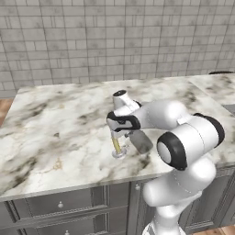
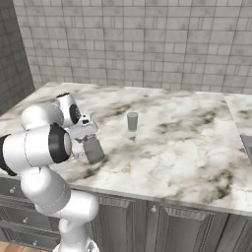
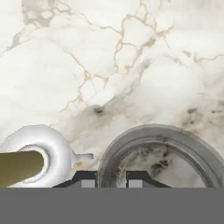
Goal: Pick the jar and candle from the dining table and place them in the open cabinet. Close the cabinet after placing the objects.
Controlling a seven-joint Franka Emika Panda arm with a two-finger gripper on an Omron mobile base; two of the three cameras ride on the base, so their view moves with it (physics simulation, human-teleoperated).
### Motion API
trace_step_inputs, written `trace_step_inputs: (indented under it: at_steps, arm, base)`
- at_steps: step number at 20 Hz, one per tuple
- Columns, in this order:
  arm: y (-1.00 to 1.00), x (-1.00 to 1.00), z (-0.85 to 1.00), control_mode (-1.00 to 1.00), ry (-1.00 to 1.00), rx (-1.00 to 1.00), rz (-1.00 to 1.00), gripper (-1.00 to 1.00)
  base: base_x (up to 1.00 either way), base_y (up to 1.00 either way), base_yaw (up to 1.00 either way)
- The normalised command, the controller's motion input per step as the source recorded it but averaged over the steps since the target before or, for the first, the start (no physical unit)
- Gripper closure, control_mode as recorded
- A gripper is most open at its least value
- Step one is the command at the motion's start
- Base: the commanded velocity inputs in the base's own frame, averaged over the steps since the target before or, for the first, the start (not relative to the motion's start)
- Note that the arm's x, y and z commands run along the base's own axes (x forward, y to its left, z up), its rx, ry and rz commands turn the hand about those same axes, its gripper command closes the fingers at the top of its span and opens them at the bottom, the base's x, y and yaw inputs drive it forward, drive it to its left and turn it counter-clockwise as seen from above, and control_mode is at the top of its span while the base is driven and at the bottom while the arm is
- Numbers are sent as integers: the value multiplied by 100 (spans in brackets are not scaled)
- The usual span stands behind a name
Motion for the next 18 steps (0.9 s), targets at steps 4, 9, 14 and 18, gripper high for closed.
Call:
trace_step_inputs:
  at_steps: [4, 9, 14, 18]
  arm:
    - [0, -45, 37, -100, -21, -1, 0, 100]
    - [-4, -49, 59, -100, -26, 1, 0, 100]
    - [-11, -50, 47, -100, -23, 7, 0, 100]
    - [-13, -57, 40, -100, -22, 19, 0, 100]
  base:
    - [0, 0, 0]
    - [0, 0, 0]
    - [0, 0, 0]
    - [0, 0, 0]
